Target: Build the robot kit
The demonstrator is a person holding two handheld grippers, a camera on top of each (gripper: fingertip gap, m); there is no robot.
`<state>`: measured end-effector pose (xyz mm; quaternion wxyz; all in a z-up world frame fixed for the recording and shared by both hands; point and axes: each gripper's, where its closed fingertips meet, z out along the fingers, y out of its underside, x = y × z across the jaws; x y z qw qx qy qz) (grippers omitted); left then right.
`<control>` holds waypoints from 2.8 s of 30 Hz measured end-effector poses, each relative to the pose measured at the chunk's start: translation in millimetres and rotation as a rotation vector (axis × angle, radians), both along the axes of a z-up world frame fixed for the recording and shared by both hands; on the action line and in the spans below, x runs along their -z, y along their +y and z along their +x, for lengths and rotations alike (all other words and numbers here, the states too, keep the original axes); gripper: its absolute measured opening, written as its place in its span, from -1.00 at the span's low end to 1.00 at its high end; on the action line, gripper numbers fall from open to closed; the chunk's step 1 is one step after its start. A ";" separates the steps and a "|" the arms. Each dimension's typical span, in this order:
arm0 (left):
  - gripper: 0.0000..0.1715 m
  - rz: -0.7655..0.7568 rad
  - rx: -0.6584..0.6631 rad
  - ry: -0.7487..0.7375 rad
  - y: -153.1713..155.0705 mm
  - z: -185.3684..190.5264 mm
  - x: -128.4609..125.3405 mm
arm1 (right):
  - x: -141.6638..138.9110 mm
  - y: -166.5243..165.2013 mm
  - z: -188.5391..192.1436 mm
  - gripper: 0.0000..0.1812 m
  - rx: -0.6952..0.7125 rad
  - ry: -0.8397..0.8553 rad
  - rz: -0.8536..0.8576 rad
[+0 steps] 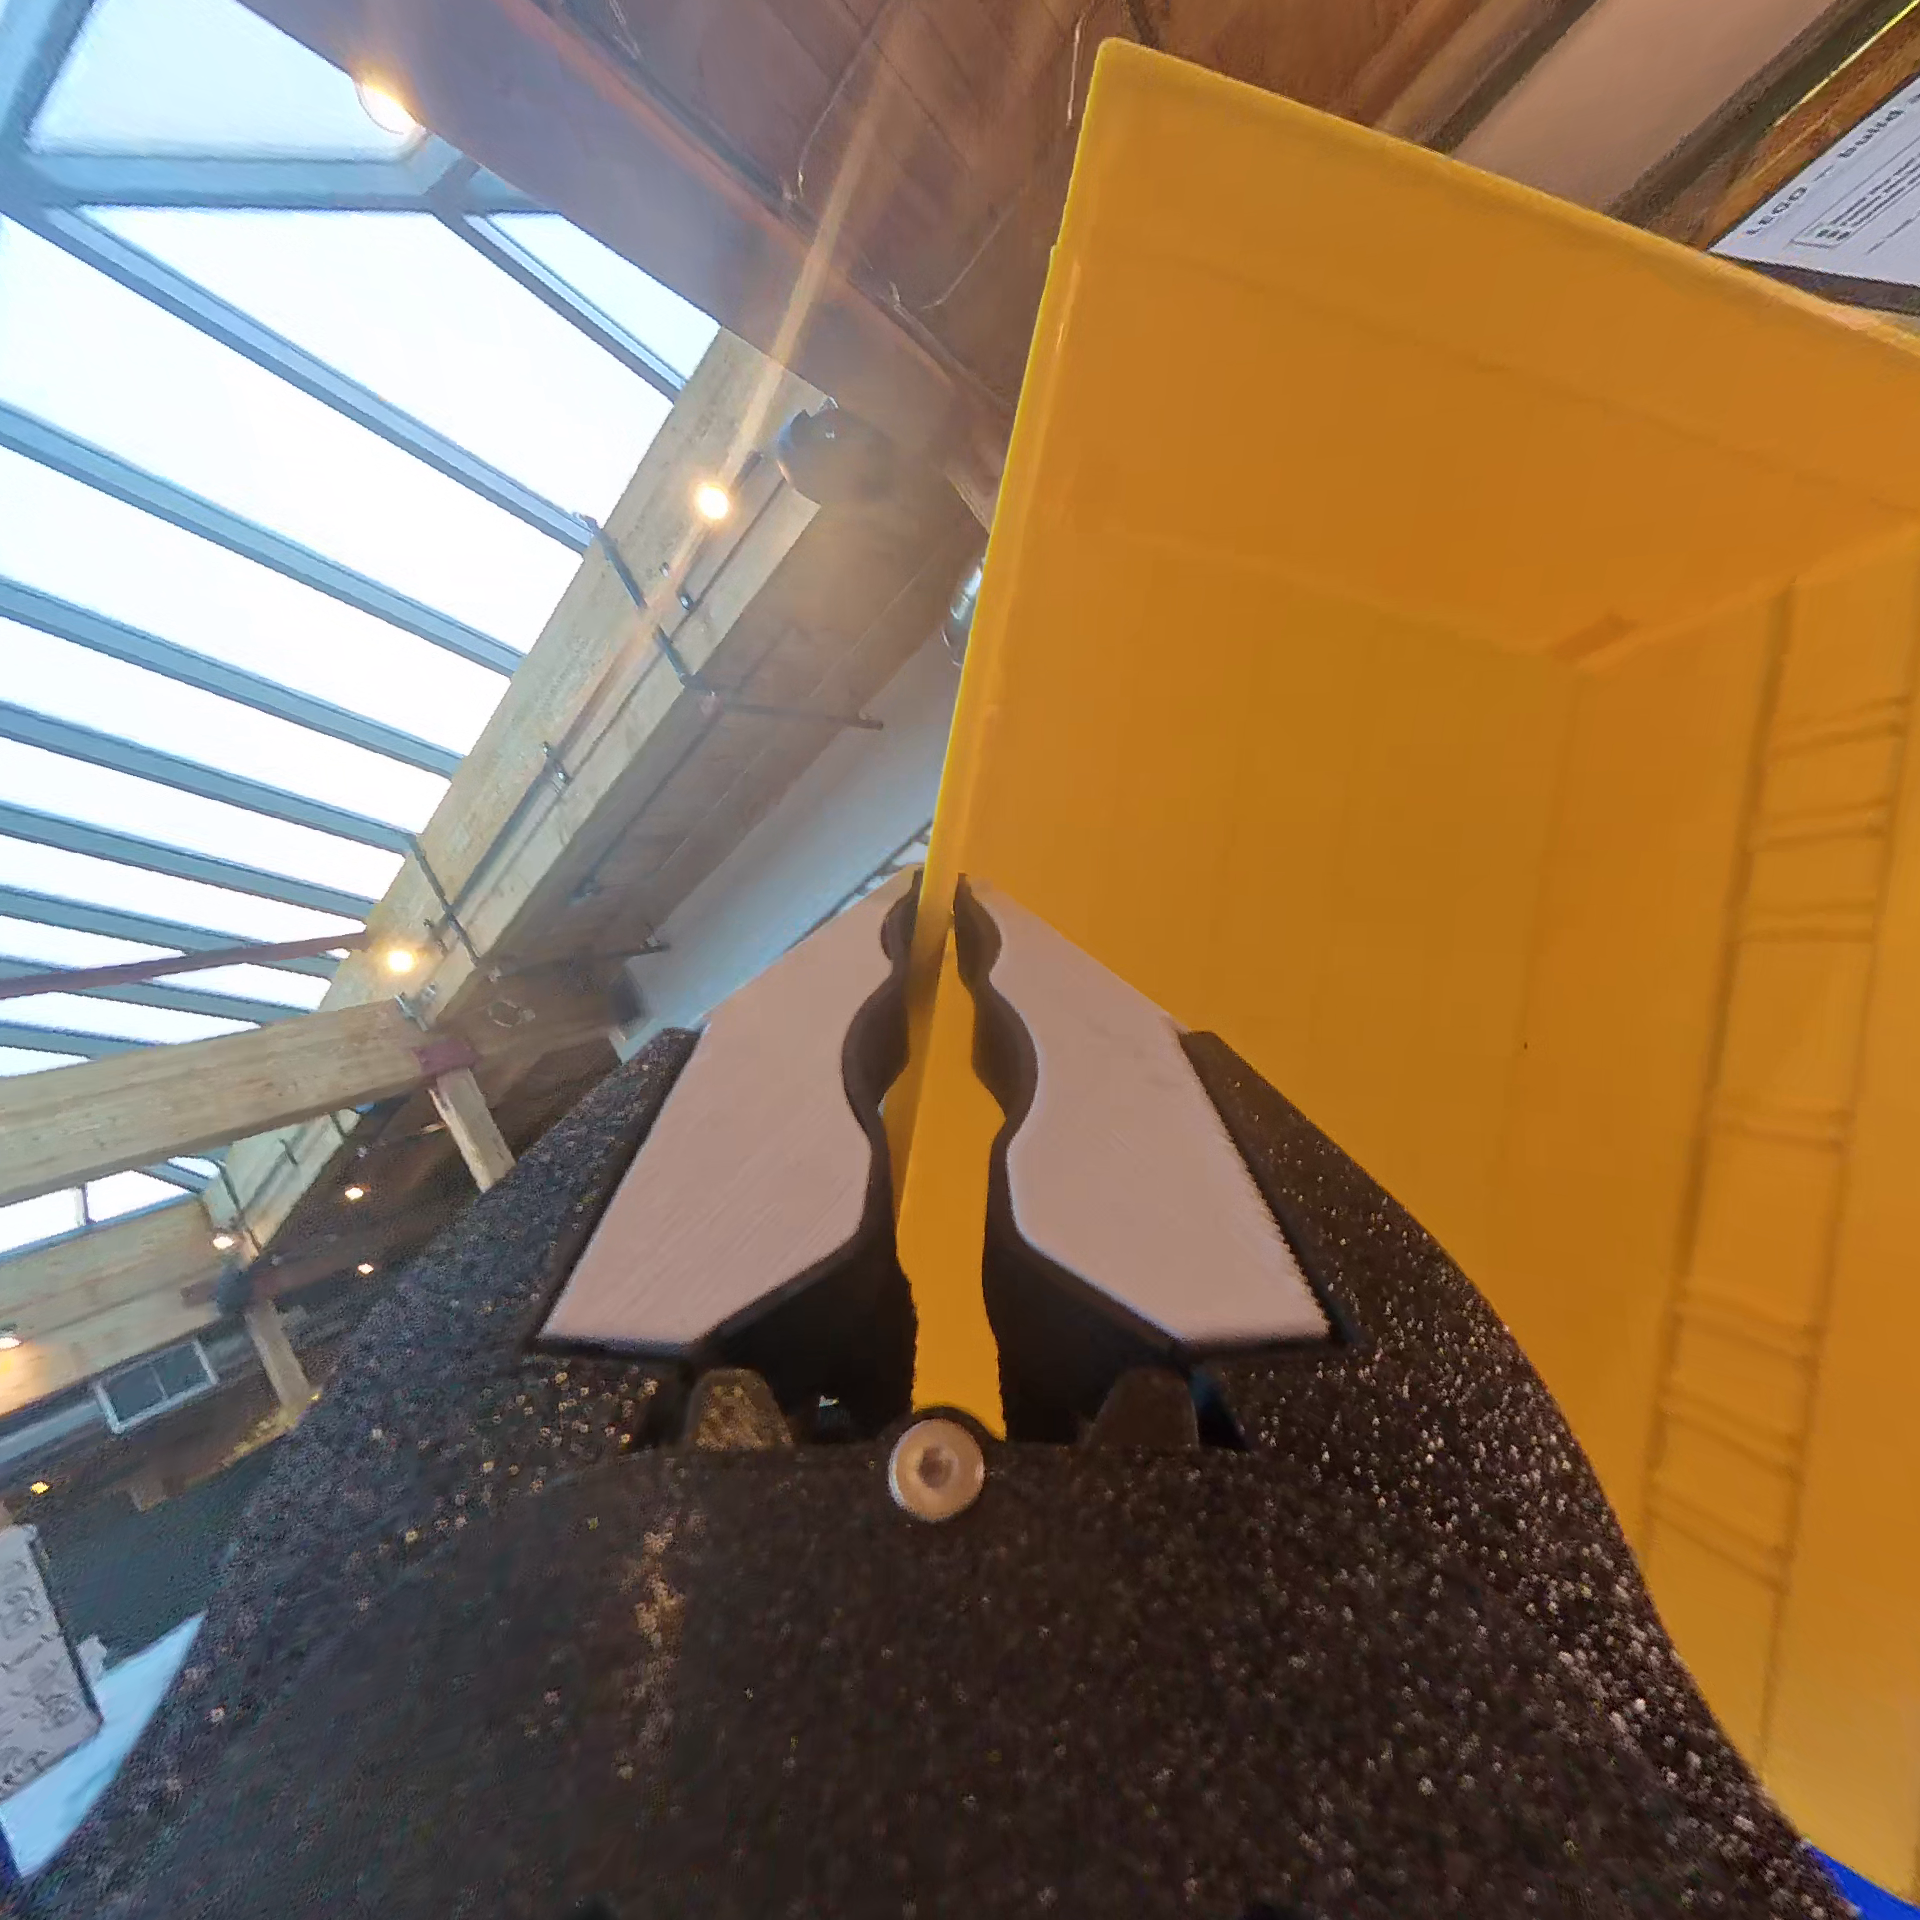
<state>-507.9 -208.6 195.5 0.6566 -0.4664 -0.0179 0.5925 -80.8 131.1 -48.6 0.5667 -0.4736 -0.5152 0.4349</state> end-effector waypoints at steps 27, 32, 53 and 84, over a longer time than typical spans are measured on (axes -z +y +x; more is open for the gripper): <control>-0.84 -0.055 0.286 -1.645 249.3 -60.1 194.0 | -67.1 -21.4 45.1 -0.60 -0.058 0.222 0.018; -0.84 -0.046 0.219 -1.733 259.9 -47.4 225.8 | -73.5 -21.4 50.7 -0.60 -0.055 0.246 0.009; -0.19 -1.728 0.535 -1.131 221.7 154.6 334.9 | -73.8 -10.7 55.5 -0.61 -0.051 0.273 -0.054; -0.60 -1.128 0.679 -0.995 259.1 139.5 258.3 | -23.0 -0.8 30.7 -0.61 -0.044 0.128 -0.110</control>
